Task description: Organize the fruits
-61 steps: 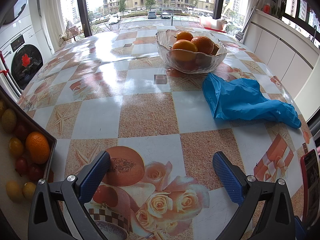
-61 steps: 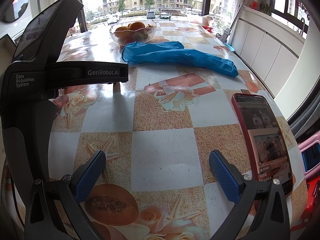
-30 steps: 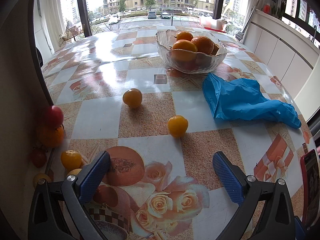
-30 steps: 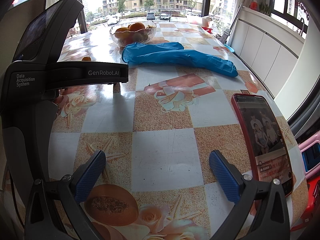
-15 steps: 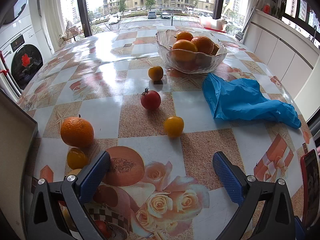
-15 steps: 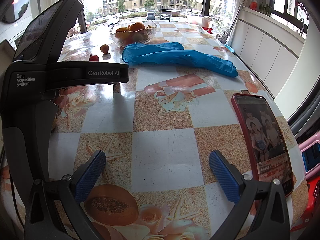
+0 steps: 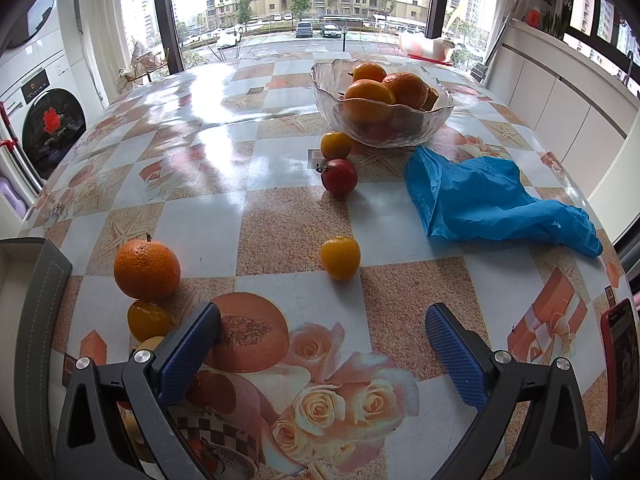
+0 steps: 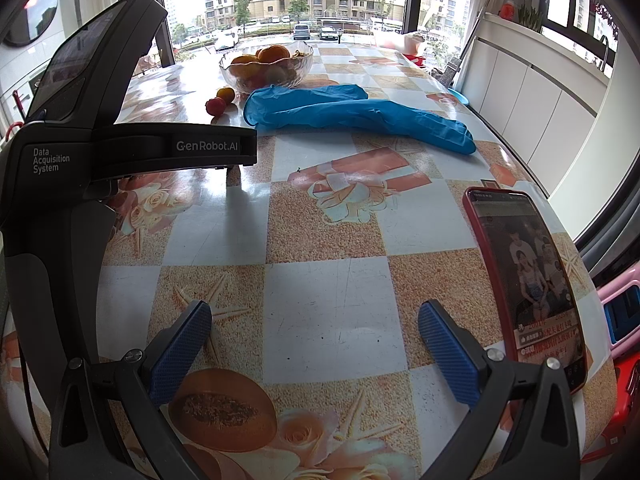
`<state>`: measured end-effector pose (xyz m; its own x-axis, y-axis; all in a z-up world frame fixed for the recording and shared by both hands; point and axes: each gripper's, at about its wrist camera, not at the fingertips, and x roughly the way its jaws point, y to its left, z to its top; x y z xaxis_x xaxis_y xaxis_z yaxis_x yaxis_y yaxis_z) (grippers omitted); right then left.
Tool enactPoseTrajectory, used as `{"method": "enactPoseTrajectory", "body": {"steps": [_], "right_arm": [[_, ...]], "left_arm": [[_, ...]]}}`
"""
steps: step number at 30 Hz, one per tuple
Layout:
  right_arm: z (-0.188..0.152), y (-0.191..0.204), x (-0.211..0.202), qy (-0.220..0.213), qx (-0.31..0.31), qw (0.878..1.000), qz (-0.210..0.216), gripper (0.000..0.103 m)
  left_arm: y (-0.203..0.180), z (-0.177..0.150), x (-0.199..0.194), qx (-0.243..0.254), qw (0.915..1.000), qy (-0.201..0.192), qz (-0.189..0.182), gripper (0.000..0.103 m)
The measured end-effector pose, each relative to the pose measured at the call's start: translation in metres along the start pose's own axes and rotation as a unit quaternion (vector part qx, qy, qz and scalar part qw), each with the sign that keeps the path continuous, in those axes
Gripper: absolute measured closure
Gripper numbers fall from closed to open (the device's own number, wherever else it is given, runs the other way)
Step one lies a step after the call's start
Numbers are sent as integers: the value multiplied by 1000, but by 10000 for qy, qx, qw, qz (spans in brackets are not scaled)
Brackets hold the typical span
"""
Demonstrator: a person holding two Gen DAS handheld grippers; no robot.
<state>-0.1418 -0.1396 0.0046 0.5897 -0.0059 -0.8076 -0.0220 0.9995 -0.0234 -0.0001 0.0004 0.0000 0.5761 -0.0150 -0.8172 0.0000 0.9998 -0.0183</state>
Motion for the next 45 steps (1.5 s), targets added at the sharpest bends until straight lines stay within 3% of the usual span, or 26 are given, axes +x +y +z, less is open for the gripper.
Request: {"method": "enactPoseTrajectory", "body": {"steps": [15,19,22,25,32,35,41,45], "right_arm": [[0,0,0,-1,-2,10000,-3,0],[0,0,0,-3,0,10000,-2,0],[0,0,0,-3,-1,10000,-2,0],[0,0,0,-4,1,10000,-3,0],[0,1,0,-4,0,10000,-4,0],[0,1,0,-2,-2,10000,-4,0],[0,1,0,-5,1,10000,-5,0],[1,1,0,33,-21,10000,10,0]], "left_arm": [[0,1,0,4,10000,21,2,0],[3,4,-5,181,9984,492,-200,0],[18,-5,-41,77,9985,184,-515,0],[39,-19,-73,63,9992,-114,-379,0],[72,-79,-82,228,9997,64,95,1],[74,-86,-64,153,9993,345,74,0],[75,-89,-62,-22,9999,152,30,0],[75,-80,-59,-13,9988,476,59,0]]}}
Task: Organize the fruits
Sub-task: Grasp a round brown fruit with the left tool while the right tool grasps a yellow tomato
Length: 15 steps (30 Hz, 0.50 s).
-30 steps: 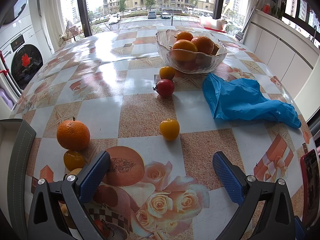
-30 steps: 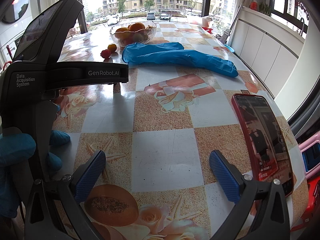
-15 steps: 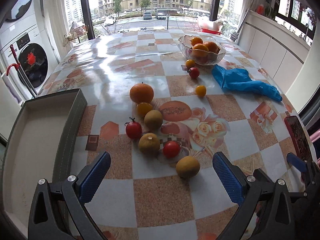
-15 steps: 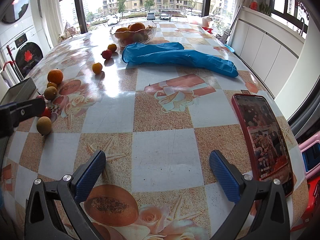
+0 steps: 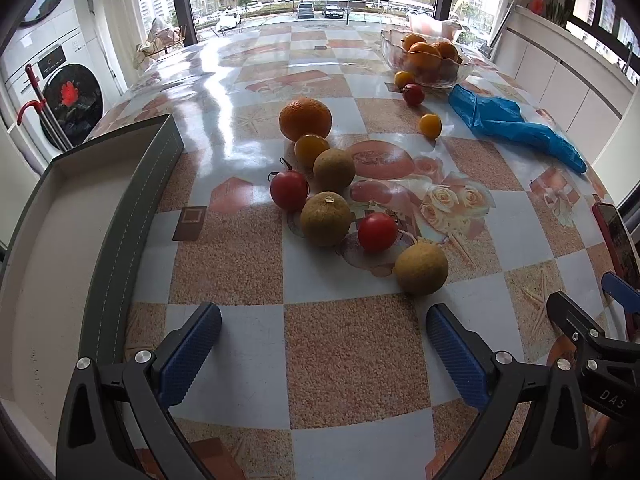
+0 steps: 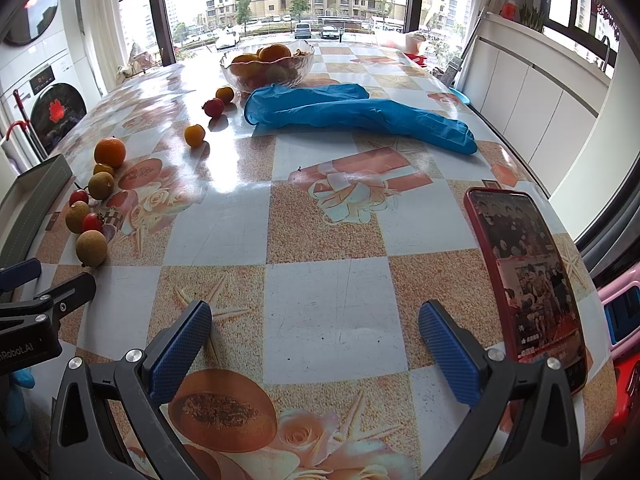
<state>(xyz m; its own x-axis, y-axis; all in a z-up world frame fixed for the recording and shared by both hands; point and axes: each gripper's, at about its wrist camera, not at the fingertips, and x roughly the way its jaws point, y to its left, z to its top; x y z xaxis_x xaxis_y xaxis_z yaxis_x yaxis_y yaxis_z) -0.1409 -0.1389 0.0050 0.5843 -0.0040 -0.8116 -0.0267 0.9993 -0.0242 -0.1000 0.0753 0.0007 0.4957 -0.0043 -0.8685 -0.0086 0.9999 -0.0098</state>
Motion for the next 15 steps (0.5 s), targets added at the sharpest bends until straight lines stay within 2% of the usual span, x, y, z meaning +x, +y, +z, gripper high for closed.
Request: {"method": "enactPoseTrajectory", "body": {"steps": [3,7,10,12,15], "right_arm": [[3,-1,0,109,-78,9999,87,0],[5,-7,-4,155,-42,9996,236,0],[11,-15,-6,160,78,9991,374,0],[15,-18,-7,164,135,9986,479,0],[21,-19,-8,169,172,9978,620,0]], "left_arm": [[-5,3,-6,-50,9999,-93,-108,0],[-18,8,-12,71,9995,-285,-72,0],[-23,11,-12,50,9996,-262,-86,2],[-24,11,-10,25,9998,-171,-123,22],[-24,9,-6,-112,9998,-64,-153,26]]}}
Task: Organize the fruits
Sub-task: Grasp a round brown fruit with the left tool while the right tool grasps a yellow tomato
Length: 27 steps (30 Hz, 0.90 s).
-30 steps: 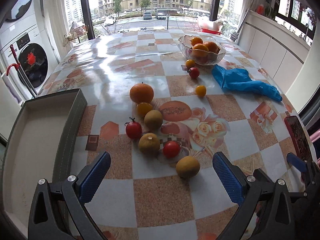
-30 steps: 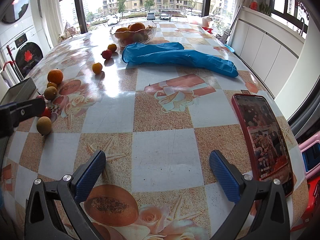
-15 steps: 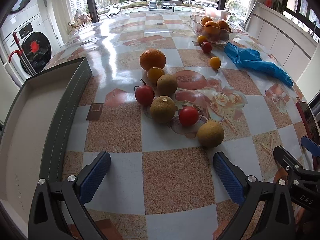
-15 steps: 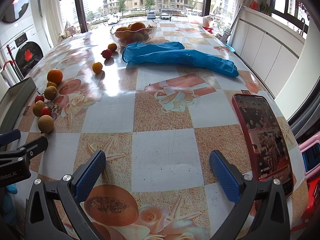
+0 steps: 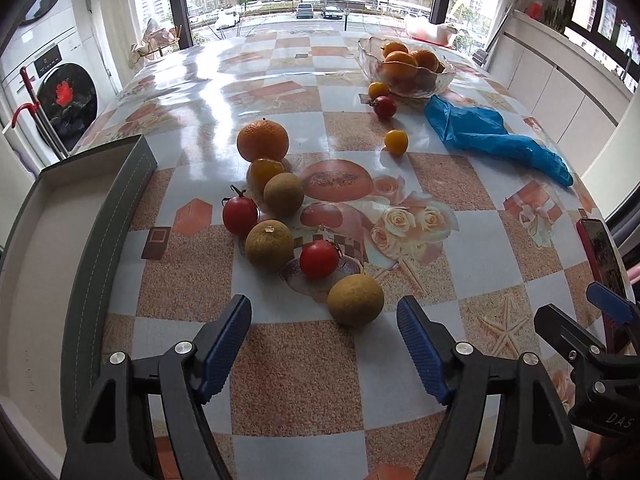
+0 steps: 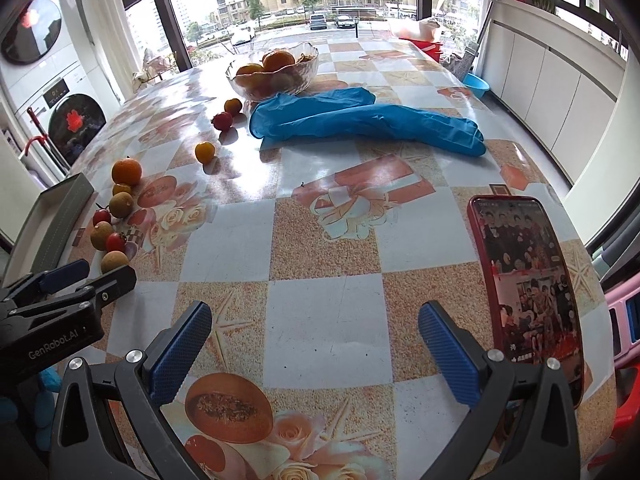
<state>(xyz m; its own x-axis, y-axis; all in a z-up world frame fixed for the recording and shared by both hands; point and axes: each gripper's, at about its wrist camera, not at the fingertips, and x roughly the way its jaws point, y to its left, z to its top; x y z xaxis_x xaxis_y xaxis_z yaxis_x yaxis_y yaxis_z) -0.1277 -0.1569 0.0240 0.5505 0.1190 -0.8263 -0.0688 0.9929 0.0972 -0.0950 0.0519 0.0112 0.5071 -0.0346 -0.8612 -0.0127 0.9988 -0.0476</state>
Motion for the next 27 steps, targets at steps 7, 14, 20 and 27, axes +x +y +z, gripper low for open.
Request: {"method": "enactPoseTrajectory", "body": {"steps": [7,14,20,27], "right_arm": [[25,18,10,99,-45,9988,470,0],[81,67,56,286,-355,9960,768,0],[118,114,99,398,-691,9946,663,12],[121,134,105,213,-1073,9932,395,81]], "left_arm": [[2,2,0,-39,10000,-70,-51,65],[2,4,1,-67,9999,-63,-105,65],[1,4,1,-45,9999,-61,-86,65],[-2,0,0,149,9997,-188,-91,75]]}}
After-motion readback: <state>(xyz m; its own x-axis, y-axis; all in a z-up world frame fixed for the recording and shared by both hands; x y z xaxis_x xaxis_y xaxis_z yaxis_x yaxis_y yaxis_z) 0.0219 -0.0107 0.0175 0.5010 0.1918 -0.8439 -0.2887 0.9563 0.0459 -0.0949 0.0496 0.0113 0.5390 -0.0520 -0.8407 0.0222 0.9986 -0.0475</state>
